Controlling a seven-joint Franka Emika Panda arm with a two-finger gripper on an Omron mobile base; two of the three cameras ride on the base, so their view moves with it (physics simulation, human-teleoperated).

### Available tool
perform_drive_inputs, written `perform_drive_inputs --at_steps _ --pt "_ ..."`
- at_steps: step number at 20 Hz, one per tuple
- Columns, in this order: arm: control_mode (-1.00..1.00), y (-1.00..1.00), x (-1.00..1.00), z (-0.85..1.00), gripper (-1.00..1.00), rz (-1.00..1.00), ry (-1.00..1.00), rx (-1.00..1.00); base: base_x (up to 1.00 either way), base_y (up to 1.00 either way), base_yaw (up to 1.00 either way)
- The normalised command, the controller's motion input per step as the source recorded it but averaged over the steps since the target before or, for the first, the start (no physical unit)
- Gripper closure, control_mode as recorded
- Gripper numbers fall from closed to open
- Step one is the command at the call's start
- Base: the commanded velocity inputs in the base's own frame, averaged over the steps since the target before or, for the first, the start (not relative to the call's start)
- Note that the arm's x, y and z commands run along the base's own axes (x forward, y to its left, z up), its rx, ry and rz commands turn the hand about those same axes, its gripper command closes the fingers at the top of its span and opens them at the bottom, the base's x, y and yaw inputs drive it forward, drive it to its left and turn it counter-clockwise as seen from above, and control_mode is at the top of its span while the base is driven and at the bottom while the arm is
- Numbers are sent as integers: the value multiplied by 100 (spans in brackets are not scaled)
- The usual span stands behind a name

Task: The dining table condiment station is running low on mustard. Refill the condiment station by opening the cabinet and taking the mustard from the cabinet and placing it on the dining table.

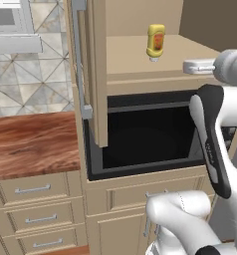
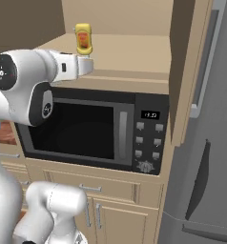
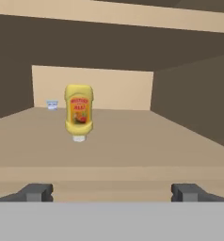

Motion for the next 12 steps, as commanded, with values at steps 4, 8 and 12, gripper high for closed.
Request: perform_drive_inputs --at_steps 4,8,12 --pt "-100 4 49 21 -100 0 0 0 0 0 0" --pt "-100 28 30 52 -100 0 0 -4 0 0 0" --pt "-100 47 19 33 -100 0 0 -1 0 0 0"
